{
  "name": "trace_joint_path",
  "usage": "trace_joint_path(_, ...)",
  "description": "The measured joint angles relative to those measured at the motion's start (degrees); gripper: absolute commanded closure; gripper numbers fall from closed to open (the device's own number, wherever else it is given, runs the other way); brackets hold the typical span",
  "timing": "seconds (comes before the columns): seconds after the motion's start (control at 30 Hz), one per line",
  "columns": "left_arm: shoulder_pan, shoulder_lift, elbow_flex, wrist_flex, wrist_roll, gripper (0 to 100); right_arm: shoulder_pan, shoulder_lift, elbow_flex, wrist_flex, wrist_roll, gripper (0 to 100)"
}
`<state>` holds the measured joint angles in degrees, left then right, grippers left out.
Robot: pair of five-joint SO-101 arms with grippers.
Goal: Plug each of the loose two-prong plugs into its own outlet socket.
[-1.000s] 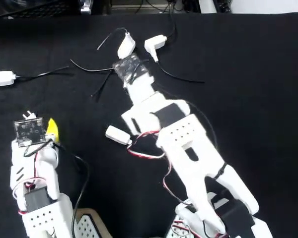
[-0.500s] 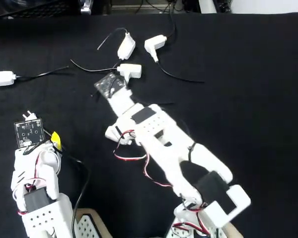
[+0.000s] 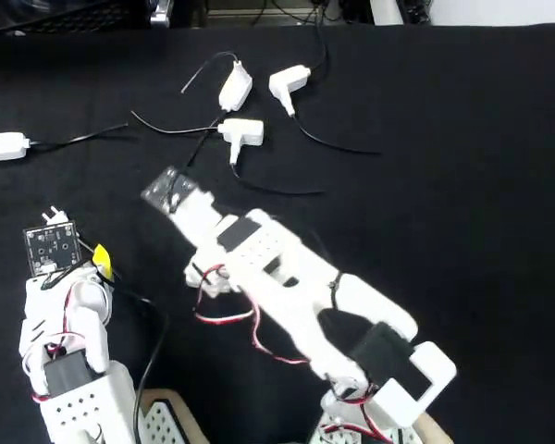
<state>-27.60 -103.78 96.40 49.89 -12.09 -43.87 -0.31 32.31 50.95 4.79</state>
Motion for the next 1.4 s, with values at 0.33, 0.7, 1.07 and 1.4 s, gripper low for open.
trace_joint_path(0.33,0.0,0.0,0.0,0.0,0.0,79,4.04,-2.2,0.0,0.35,0.0,68.8)
trace_joint_path(0.7,-4.22,0.0,0.0,0.0,0.79,79,16.44,0.44,0.35,-8.0,-2.64,68.8)
trace_joint_path(1.07,-12.22,0.0,-1.93,0.0,5.63,79,21.1,15.65,-12.48,-1.67,-4.92,68.8)
trace_joint_path(1.4,-19.6,12.04,-13.27,2.46,11.43,79,21.1,15.65,-12.92,-1.41,-4.92,68.8)
